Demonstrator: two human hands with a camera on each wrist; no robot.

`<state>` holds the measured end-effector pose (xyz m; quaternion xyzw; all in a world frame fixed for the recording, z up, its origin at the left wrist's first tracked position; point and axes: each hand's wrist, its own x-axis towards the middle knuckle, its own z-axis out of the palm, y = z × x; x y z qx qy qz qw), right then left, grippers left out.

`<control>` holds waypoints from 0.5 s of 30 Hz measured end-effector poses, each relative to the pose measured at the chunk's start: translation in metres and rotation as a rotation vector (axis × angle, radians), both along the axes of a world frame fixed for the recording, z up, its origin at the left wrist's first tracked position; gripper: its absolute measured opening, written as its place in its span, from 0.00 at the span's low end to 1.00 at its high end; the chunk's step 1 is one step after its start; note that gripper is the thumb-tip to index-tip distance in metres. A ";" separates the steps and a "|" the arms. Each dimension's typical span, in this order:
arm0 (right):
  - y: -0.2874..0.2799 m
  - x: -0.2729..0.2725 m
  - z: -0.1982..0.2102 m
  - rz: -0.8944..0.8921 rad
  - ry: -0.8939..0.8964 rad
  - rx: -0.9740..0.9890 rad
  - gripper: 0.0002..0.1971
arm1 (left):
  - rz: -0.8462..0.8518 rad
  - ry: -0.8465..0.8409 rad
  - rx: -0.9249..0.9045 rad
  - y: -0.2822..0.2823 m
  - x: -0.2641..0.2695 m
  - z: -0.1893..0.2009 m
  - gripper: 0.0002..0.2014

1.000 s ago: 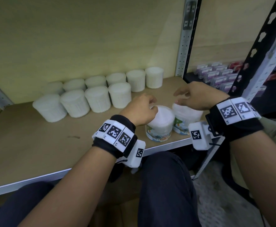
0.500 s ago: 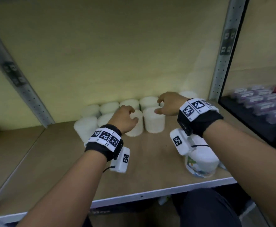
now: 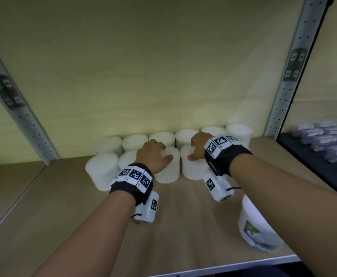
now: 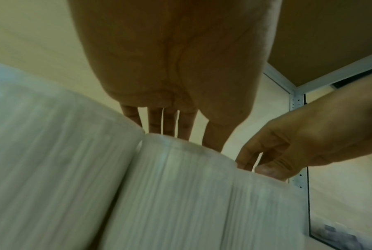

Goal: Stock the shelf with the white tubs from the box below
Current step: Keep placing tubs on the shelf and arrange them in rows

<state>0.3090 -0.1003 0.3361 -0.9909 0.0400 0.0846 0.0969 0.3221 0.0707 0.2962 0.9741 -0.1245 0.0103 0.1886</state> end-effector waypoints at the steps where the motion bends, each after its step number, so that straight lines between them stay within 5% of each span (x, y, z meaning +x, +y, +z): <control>1: 0.000 0.000 -0.001 0.010 -0.006 -0.008 0.32 | -0.006 -0.015 -0.003 0.000 0.000 -0.001 0.24; 15: 0.000 -0.014 0.005 0.064 -0.018 0.022 0.27 | -0.061 0.006 0.080 -0.005 0.000 0.001 0.24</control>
